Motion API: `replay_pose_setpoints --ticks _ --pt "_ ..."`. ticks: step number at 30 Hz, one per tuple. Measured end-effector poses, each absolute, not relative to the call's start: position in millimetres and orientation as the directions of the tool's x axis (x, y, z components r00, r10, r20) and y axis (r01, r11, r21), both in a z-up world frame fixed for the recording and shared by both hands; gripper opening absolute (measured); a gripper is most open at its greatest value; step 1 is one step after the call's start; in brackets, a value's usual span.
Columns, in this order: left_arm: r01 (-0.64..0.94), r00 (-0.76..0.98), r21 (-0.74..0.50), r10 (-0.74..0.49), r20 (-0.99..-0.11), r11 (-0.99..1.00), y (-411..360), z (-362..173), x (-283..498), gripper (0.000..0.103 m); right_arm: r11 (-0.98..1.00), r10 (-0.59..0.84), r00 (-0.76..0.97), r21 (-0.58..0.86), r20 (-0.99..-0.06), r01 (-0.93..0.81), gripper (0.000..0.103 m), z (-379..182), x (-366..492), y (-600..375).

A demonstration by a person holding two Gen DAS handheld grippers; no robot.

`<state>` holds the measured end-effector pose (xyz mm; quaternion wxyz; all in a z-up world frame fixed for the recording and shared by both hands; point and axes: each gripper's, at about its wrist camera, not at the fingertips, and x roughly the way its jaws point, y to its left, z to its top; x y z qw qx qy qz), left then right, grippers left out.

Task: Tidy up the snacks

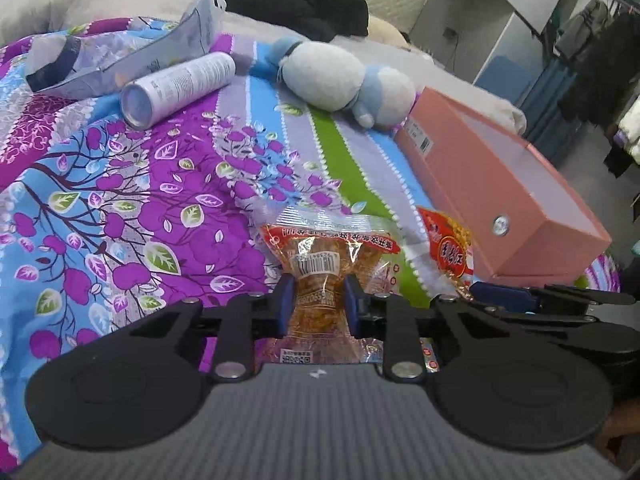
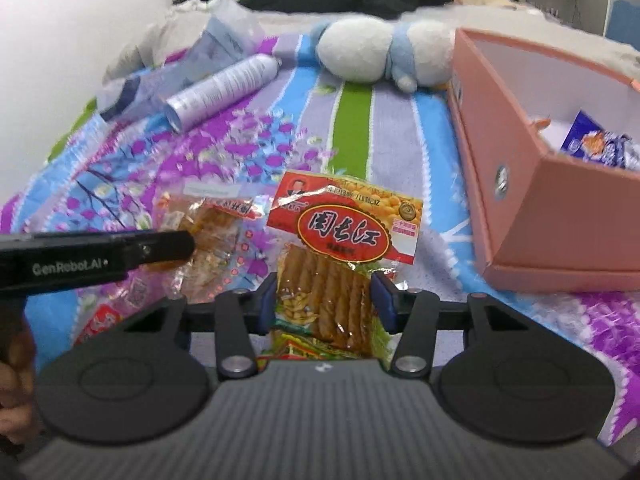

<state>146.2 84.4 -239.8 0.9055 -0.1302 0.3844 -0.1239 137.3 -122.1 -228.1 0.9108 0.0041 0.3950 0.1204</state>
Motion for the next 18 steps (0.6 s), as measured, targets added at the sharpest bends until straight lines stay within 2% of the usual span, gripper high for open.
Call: replay_pose_setpoints --ticks 18 --pt "0.151 0.739 -0.316 -0.319 -0.593 0.937 69 -165 121 0.028 0.974 0.221 0.769 0.093 -0.599 -0.207 0.051 -156 110 -145"
